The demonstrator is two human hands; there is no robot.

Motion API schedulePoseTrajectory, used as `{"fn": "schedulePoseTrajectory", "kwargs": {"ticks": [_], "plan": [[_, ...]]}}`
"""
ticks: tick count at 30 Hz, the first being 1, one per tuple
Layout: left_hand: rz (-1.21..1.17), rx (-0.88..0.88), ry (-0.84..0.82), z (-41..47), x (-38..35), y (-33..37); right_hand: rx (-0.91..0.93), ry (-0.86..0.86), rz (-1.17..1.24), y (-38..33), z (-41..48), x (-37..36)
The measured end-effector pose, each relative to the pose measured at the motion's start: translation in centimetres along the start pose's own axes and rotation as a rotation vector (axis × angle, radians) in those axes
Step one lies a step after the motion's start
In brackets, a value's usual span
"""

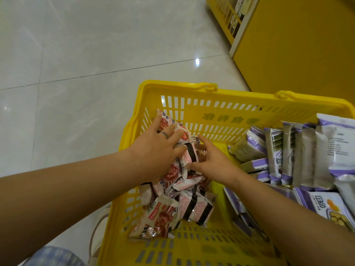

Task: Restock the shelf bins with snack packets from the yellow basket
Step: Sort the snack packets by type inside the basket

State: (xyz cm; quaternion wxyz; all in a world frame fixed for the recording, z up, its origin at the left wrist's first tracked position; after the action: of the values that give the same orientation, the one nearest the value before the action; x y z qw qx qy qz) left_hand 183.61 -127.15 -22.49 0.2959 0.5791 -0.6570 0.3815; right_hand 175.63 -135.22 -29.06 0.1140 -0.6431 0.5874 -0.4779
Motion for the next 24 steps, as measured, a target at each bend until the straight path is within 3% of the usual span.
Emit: {"fn": "schedulePoseTrajectory", "kwargs": {"ticks": [7,13,19,24], "plan": [[-0.017,-0.057,0.122,-0.3,1.1,0.2,-0.003,0.042,-0.157,-1.4,-0.9,2.0],[-0.034,-0.075,0.220,-1.8,7.4,0.6,0.048,0.096,-0.362,-5.2,-5.8,6.8],[-0.091,-0.113,0.391,-4.2,16.0,5.2,0.106,0.327,-0.493,-8.1,-15.1,14.7],[-0.281,-0.100,0.485,-4.3,19.7,11.8,0.044,0.541,-0.490,-4.3,-22.9,19.2]]}}
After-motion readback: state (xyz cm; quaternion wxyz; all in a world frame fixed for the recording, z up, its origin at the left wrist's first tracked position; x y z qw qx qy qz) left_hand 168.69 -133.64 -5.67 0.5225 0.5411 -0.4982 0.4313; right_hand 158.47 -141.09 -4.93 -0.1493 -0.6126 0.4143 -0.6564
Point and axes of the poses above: each hand's wrist, its own z-axis towards the middle knuckle, its own x-axis out of the back of the hand, y = z × x, the point moved 8 cm from there along z, towards the middle knuckle, and after that the axes turned 11 degrees about -z, right-handed, at the moved point
